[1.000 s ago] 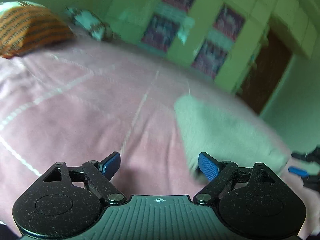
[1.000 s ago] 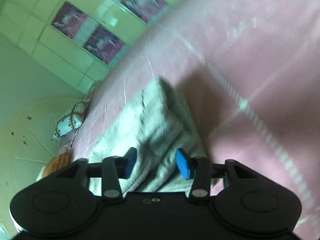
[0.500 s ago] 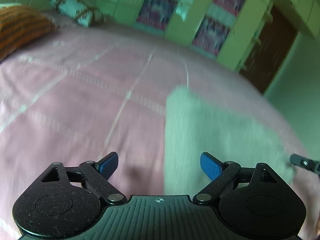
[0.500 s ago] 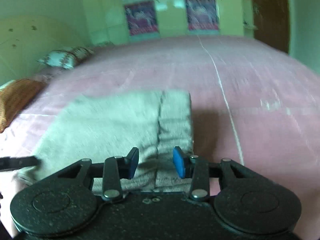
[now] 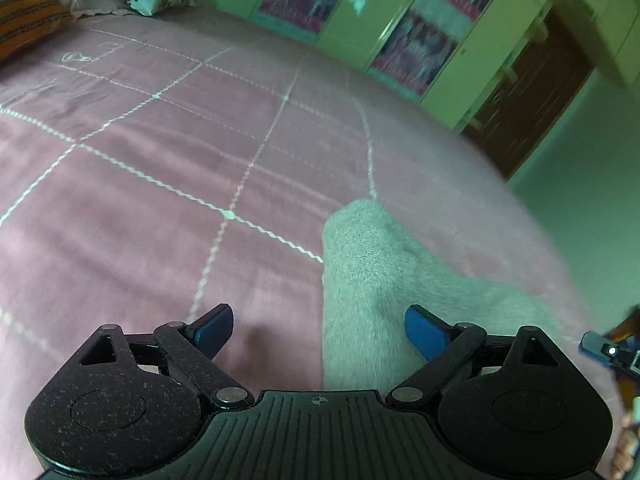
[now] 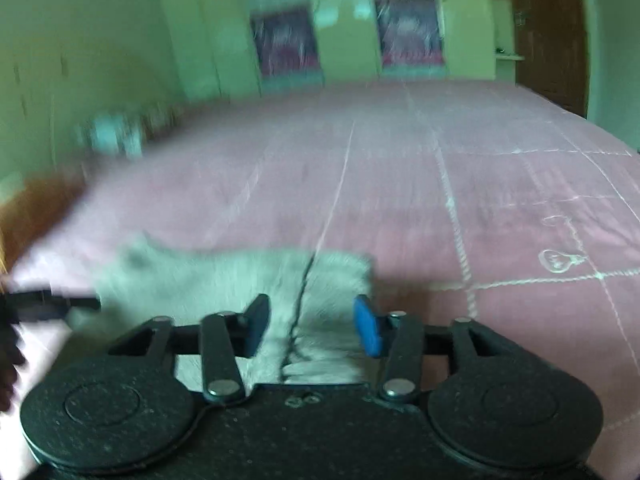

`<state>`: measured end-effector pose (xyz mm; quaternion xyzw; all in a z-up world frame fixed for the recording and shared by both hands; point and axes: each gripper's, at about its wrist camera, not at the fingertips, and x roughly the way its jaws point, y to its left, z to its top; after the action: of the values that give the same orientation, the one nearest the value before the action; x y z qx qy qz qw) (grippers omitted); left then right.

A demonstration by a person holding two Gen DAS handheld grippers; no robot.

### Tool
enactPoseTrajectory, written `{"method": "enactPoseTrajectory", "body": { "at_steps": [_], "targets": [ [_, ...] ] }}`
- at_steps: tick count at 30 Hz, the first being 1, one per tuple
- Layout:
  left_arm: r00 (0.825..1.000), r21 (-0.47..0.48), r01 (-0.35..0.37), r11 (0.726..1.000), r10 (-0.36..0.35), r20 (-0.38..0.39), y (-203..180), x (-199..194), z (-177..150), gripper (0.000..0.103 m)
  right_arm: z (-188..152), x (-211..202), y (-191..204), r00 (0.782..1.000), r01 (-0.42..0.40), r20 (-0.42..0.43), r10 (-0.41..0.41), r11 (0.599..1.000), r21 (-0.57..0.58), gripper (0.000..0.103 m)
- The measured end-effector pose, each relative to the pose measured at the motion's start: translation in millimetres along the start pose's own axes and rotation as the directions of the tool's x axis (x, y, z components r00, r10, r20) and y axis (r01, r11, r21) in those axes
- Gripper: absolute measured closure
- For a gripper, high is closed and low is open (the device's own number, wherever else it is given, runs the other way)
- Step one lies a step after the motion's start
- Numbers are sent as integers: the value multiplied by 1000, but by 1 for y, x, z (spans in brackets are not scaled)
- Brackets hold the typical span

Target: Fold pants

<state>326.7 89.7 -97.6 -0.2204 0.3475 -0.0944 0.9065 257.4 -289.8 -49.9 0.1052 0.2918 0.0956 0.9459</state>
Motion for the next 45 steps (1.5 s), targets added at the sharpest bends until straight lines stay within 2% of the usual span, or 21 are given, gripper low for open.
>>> {"method": "enactPoseTrajectory", "body": {
  "at_steps": [2, 4, 5, 7, 9, 14, 21, 27, 28, 29, 30, 31, 32, 33, 34, 36, 37, 39, 41, 44, 45],
  "targets": [
    [999, 13, -50, 999, 50, -3, 9, -7, -7, 11, -9, -21, -31, 998, 26, 57, -30, 998, 63, 40],
    [996, 40, -89, 995, 89, -3, 13, -8, -12, 11, -19, -29, -56, 985, 145, 88, -150, 988, 61, 36],
    [995, 50, -97, 994, 97, -4, 14, -8, -15, 11, -24, -30, -72, 971, 222, 68, -227, 973, 69, 35],
    [994, 87, -113, 990, 112, 7, 14, -10, -17, 11, -30, -32, -93, 966, 254, 31, -257, 963, 85, 35],
    [991, 115, -136, 984, 136, 13, 8, -10, -19, 11, -35, -37, -103, 960, 274, 30, -278, 957, 98, 35],
    [988, 101, -155, 983, 155, 14, 5, -13, -17, 10, -42, -48, -96, 974, 212, 52, -221, 967, 143, 34],
    [986, 110, -164, 980, 164, 9, 0, -27, -23, 10, -38, -52, -51, 995, 76, 58, -85, 987, 143, 31],
    [989, 96, -148, 984, 147, 18, -4, -35, -29, 10, -38, -58, -13, 994, 19, 101, -29, 995, 98, 32],
    [990, 90, -139, 986, 138, 13, -4, -34, -29, 10, -38, -54, -9, 996, 0, 85, -8, 996, 93, 32],
    [991, 76, -131, 988, 132, 4, -3, -35, -27, 10, -37, -44, -6, 999, -33, 26, 30, 995, 95, 32],
    [994, 61, -106, 992, 106, 6, -1, -37, -24, 10, -36, -34, -7, 997, -62, -47, 67, 992, 113, 37],
    [997, 54, -79, 995, 78, 24, -1, -42, -21, 10, -34, -29, -10, 992, -84, -76, 96, 985, 153, 41],
    [997, 56, -70, 996, 68, 45, -1, -46, -17, 10, -33, -33, -17, 993, -100, -44, 111, 974, 205, 41],
    [997, 57, -58, 997, 55, 53, -2, -46, -14, 10, -32, -37, -26, 992, -118, -5, 123, 959, 258, 30],
    [999, 49, -22, 999, 21, 36, -2, -42, -10, 10, -31, -37, -35, 992, -125, 8, 129, 943, 308, 26],
    [993, -9, 90, 996, -91, -75, 3, -18, -4, 10, -32, -21, -55, 980, -168, -29, 198, 891, 421, 27],
    [981, -47, 150, 988, -155, -120, 5, -5, -3, 10, -35, -8, -64, 966, -187, -68, 249, 858, 477, 30],
    [951, -112, 218, 970, -237, -201, 10, 22, -4, 10, -40, 12, -76, 947, -202, -102, 304, 812, 548, 34],
    [936, -131, 262, 956, -284, -205, 14, 35, -3, 10, -46, 31, -80, 915, -252, -111, 388, 764, 594, 35],
    [883, -256, 347, 902, -406, -233, 28, 51, 7, 11, -40, 46, -80, 884, -284, -129, 450, 734, 617, 28],
    [875, -265, 350, 899, -414, -250, 28, 56, 9, 13, -38, 49, -81, 879, -288, -132, 459, 731, 619, 32]
  ]
}}
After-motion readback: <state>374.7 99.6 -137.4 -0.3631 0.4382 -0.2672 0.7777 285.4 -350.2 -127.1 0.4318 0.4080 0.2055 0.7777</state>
